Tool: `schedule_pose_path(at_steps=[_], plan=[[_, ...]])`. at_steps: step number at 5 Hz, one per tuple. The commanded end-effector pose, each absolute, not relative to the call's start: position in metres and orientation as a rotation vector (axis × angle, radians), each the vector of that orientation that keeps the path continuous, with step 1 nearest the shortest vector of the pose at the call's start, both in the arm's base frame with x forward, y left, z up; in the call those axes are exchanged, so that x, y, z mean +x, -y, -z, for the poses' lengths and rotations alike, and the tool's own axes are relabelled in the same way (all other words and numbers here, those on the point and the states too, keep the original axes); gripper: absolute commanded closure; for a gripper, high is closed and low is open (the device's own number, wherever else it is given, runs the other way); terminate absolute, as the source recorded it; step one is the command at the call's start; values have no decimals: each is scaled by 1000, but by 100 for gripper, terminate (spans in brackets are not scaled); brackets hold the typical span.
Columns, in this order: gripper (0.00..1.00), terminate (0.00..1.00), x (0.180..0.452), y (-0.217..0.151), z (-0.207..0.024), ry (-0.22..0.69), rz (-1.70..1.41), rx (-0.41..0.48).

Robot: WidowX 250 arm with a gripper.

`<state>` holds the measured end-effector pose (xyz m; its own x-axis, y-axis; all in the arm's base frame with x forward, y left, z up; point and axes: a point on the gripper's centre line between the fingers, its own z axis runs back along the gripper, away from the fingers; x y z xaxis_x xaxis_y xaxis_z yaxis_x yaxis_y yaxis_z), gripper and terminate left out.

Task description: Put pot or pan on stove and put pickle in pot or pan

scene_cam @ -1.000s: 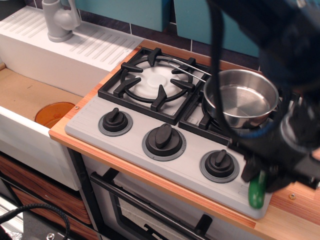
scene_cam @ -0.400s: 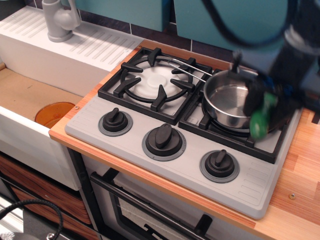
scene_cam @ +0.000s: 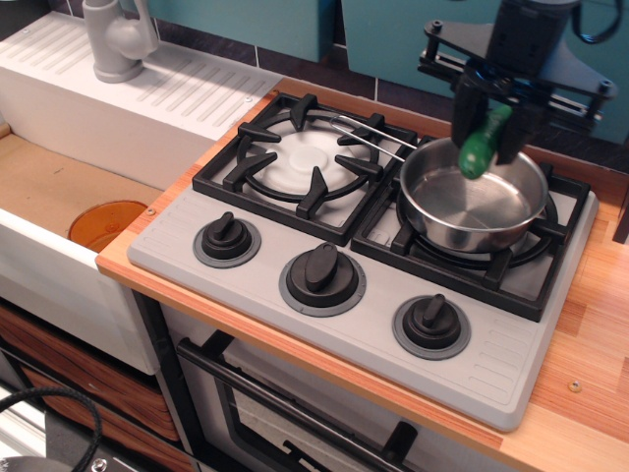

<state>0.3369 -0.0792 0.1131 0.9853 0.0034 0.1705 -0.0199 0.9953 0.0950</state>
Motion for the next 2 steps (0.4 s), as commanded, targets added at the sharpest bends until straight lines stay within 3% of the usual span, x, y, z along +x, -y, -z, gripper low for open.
schedule_pose_path(at_steps=[1, 2], plan=[[100, 0, 371, 62, -121, 239, -9, 67], [0, 0, 366, 66, -123, 235, -12, 56]])
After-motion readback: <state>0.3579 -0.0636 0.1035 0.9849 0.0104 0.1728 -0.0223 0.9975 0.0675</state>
